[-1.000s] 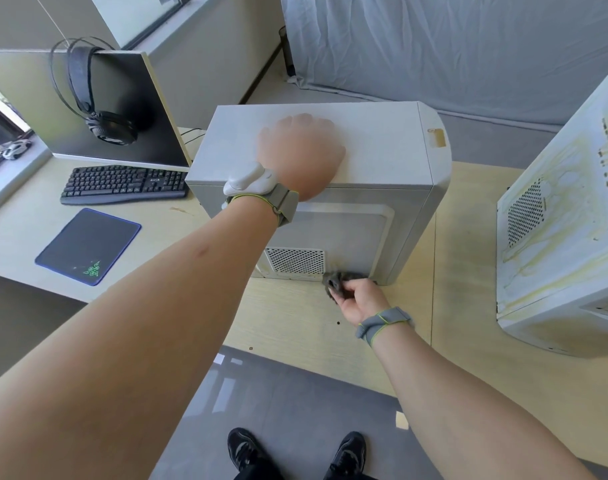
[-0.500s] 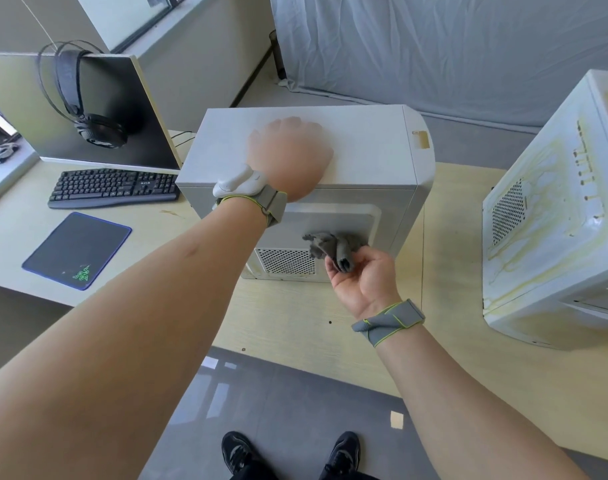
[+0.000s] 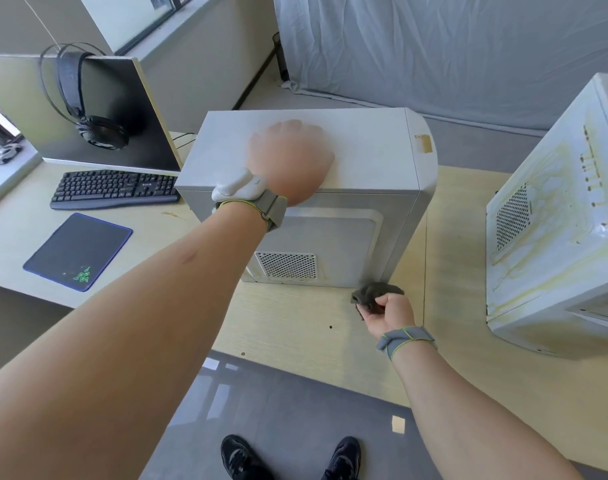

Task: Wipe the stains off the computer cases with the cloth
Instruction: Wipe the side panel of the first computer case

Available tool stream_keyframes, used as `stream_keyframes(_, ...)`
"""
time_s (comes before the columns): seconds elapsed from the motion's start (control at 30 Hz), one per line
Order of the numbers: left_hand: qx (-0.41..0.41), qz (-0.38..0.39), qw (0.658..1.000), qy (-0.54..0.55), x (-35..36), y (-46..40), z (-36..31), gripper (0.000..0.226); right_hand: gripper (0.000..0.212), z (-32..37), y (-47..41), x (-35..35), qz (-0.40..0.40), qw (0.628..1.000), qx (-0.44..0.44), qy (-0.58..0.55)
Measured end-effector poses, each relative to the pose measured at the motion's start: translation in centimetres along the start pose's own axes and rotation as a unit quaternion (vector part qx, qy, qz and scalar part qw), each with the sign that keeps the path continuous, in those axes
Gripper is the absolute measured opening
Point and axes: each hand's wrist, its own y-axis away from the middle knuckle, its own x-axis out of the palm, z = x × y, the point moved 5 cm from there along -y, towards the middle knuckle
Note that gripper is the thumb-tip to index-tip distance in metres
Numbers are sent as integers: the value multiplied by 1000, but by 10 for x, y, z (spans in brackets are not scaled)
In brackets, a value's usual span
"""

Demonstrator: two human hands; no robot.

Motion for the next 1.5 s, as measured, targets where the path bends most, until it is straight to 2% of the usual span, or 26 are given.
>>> stream_keyframes(0.17, -1, -4, 1000, -5, 0, 0, -1, 50, 18, 1, -13, 26, 37, 997, 9, 61)
stream_keyframes(0.23, -3, -4, 1000, -2, 0, 0, -1, 50, 19, 4, -12, 31, 28, 994, 9, 102)
stream_keyframes(0.37, -10, -3, 1000, -2, 0, -1, -2, 50, 31, 26, 5, 39, 14, 993, -20, 112)
stream_keyframes(0.57, -16, 20, 1000, -12, 0, -5, -3, 53, 24, 88, 101, 77, 115, 984, -115, 72)
stream_keyframes(0.67, -16, 16, 1000, -15, -1, -4, -3, 53, 24, 99, 130, 78, 161, 972, -146, 88)
stream_keyframes(0.77, -16, 13, 1000, -17, 0, -4, -2, 54, 16, 79, 117, 60, 122, 969, -138, 164)
stream_keyframes(0.83, -17, 14, 1000, -15, 0, -4, 1, 54, 17, 45, 90, 45, 89, 972, -89, 196)
stream_keyframes(1.0, -18, 14, 1000, -16, 2, -7, 2, 54, 24, -37, 41, 27, 42, 980, 18, 194)
stream_keyframes(1.17, -13, 24, 999, -22, 4, -7, 1, 53, 36, -66, 15, 60, 57, 988, 25, 140)
stream_keyframes(1.3, -18, 43, 999, -20, 2, -7, 0, 51, 26, -67, 18, 88, 77, 994, 33, 63)
stream_keyframes(1.4, -13, 43, 999, -30, -1, -4, -1, 51, 35, -60, 37, 100, 99, 995, -2, 27)
stream_keyframes(1.5, -17, 45, 998, -30, 1, -2, -4, 51, 36, -39, 66, 110, 146, 986, -62, 49)
